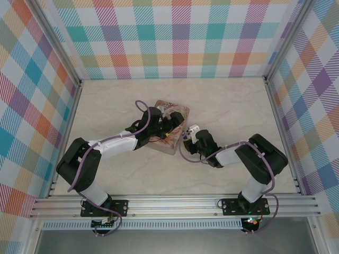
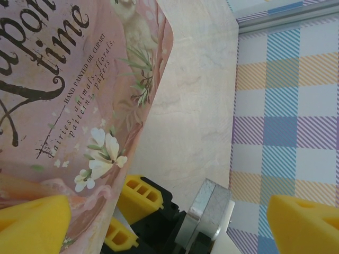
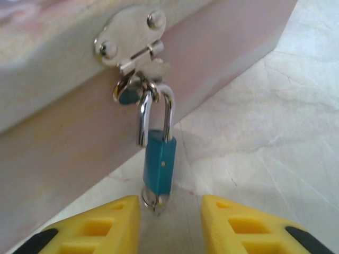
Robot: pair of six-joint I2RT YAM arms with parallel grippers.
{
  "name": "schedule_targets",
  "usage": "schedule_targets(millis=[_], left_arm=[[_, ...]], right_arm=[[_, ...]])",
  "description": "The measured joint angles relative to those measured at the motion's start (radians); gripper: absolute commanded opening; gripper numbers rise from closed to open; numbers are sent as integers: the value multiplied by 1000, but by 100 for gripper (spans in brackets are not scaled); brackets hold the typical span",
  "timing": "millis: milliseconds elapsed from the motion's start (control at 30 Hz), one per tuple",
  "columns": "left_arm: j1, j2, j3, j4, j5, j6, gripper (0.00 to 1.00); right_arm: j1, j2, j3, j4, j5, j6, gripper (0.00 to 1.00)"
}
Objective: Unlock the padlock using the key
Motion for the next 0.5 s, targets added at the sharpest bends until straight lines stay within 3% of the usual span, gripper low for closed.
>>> schedule_targets(millis=[167, 300, 500], left_arm=[[0, -5, 0, -8, -2, 0, 96], [0, -11, 0, -24, -2, 0, 96], [0, -11, 0, -24, -2, 0, 96]], right_arm=[[-3, -57, -48, -2, -23, -7, 42], [-13, -60, -79, 16, -41, -6, 37], [-101, -14, -80, 81, -196, 37, 34]])
